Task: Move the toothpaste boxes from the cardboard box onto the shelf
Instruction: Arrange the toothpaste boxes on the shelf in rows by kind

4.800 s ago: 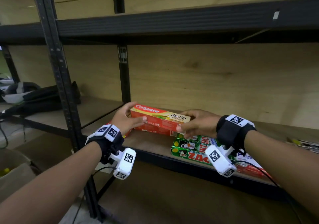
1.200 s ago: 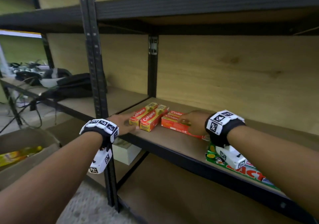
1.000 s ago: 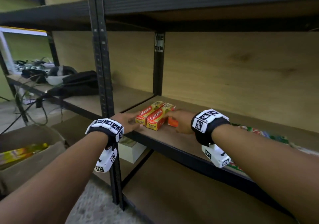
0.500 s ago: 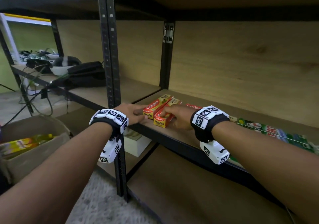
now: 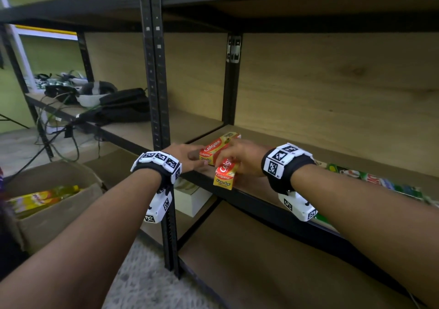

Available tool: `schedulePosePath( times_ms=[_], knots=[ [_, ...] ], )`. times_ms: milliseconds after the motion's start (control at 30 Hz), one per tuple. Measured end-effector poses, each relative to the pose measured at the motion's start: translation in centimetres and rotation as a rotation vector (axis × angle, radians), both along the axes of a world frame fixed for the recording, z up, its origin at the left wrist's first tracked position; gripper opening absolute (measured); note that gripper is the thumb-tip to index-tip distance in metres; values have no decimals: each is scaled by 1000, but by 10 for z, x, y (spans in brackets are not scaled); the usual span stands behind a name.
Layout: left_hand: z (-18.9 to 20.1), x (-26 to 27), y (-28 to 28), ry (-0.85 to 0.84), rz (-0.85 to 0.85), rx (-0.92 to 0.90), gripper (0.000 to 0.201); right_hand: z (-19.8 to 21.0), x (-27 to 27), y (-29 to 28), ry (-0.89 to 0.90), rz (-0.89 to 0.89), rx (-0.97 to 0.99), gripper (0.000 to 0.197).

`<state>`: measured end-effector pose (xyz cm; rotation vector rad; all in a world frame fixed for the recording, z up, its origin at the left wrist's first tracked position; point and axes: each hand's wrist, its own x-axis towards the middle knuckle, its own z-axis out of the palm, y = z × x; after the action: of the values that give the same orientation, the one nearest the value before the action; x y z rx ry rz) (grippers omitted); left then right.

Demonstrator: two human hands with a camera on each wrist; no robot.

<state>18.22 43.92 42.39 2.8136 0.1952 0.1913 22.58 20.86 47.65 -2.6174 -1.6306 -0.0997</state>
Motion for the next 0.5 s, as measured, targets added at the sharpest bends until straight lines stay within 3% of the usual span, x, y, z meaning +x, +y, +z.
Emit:
schedulePosePath(
  times_ms=[133, 500],
  knots=[
    [0, 0, 0, 6, -14, -3, 68, 8, -8, -8, 40, 75, 47, 38],
    [2, -3, -8, -39, 29, 1, 72, 48, -13, -56, 432, -46, 590, 42]
  ],
)
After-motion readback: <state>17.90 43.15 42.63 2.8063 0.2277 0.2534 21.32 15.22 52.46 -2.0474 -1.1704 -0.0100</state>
